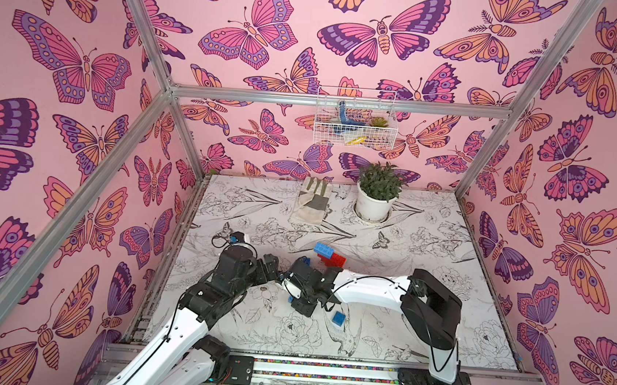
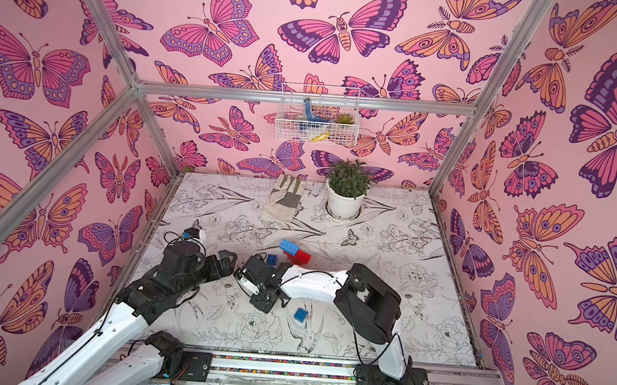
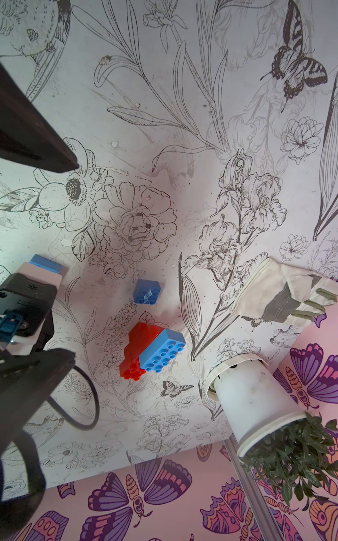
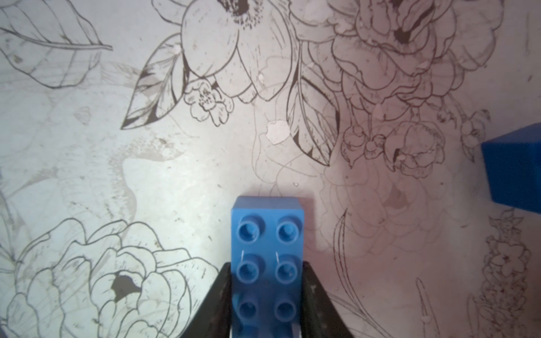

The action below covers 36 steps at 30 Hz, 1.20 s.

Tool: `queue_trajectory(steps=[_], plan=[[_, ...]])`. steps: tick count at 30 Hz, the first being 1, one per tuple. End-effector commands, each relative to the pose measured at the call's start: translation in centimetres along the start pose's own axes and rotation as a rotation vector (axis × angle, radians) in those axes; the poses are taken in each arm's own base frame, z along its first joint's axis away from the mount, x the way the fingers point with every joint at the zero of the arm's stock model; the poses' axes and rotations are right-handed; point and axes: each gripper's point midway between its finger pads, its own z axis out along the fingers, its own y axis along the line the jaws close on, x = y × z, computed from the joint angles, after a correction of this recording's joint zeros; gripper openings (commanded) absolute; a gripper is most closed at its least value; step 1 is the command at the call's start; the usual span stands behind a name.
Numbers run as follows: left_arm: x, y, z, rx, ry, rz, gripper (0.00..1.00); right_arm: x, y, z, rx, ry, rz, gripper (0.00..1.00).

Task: Assemble a heart with lego
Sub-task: Pick up the lego brick from the center of the board, then assemble the lego brick with the lego brick.

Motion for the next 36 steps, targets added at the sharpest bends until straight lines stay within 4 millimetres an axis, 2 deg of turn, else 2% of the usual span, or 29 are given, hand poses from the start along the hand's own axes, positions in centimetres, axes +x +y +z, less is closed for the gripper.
queue_trajectory(steps=[1, 5, 9, 13, 19, 23, 26, 30, 36], plan=[[-0.2, -0.4, 0.0, 0.018, 0.003, 0.008, 1.00, 0.0, -0.5, -0.9, -0.004, 0.004, -0.021, 0.30], [-0.5, -0.9, -0.2, 0.036, 0.000, 0.011, 1.00, 0.5, -1.5, -2.0, 0.011, 0.008, -0.029, 0.25], [-1.5, -2.0, -0.5, 0.070, -0.012, 0.027, 1.00, 0.8, -3.1, -4.5, 0.024, -0.023, -0.004, 0.23], [-2.2, -3.6, -0.2, 0.119, -0.002, 0.044, 1.00, 1.6, -5.7, -7.3, 0.043, -0.044, 0.036, 0.22], [-2.6, -5.9, 2.3, 0.178, 0.060, 0.065, 0.99, 3.2, -10.6, -10.3, 0.111, -0.051, 0.079, 0.20], [-2.5, -7.9, 4.5, 0.237, 0.117, 0.080, 0.95, 4.0, -13.1, -12.0, 0.094, -0.079, 0.123, 0.20], [-2.4, -9.3, 6.3, 0.292, 0.151, 0.083, 0.90, 4.5, -14.6, -12.4, 0.096, -0.081, 0.119, 0.20], [-1.3, -10.0, 9.3, 0.320, 0.220, 0.086, 0.83, 4.9, -15.6, -11.8, 0.076, -0.050, 0.102, 0.18], [-0.5, -11.1, 12.2, 0.370, 0.280, 0.107, 0.75, 3.8, -16.1, -11.3, 0.071, -0.067, 0.044, 0.17]])
